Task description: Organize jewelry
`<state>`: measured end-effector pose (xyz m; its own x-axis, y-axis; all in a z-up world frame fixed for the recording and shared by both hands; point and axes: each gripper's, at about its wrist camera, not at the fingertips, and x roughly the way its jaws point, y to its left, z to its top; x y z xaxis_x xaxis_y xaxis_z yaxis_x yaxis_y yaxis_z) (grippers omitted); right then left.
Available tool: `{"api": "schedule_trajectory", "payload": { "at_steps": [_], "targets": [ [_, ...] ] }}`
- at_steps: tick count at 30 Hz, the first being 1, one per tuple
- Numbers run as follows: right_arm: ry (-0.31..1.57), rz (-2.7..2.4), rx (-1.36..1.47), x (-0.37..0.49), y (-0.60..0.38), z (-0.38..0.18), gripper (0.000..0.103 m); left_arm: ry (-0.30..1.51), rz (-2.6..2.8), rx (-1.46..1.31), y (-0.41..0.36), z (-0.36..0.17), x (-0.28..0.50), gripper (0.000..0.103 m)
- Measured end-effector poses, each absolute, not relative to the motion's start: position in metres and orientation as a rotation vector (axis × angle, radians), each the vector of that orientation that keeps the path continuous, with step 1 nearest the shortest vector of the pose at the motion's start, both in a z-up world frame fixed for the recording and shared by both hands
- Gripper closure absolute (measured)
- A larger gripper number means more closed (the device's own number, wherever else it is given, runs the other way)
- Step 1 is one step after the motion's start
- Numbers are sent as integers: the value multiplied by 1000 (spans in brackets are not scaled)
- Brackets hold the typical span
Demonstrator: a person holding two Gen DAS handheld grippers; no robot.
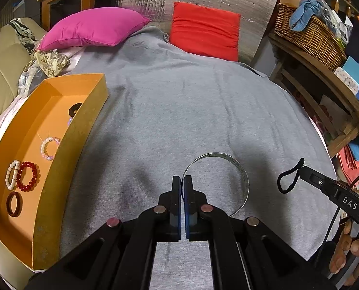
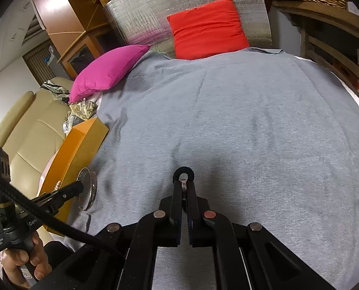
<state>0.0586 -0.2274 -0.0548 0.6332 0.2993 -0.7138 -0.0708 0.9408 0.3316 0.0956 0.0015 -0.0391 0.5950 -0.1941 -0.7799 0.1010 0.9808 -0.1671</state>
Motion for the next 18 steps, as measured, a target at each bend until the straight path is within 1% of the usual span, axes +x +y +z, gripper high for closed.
{"api": "schedule_trajectory", "payload": {
  "at_steps": [18],
  "targets": [
    [873,211,284,61,-225,-61,99,927,-162,-111,4,-45,97,101]
  ]
}}
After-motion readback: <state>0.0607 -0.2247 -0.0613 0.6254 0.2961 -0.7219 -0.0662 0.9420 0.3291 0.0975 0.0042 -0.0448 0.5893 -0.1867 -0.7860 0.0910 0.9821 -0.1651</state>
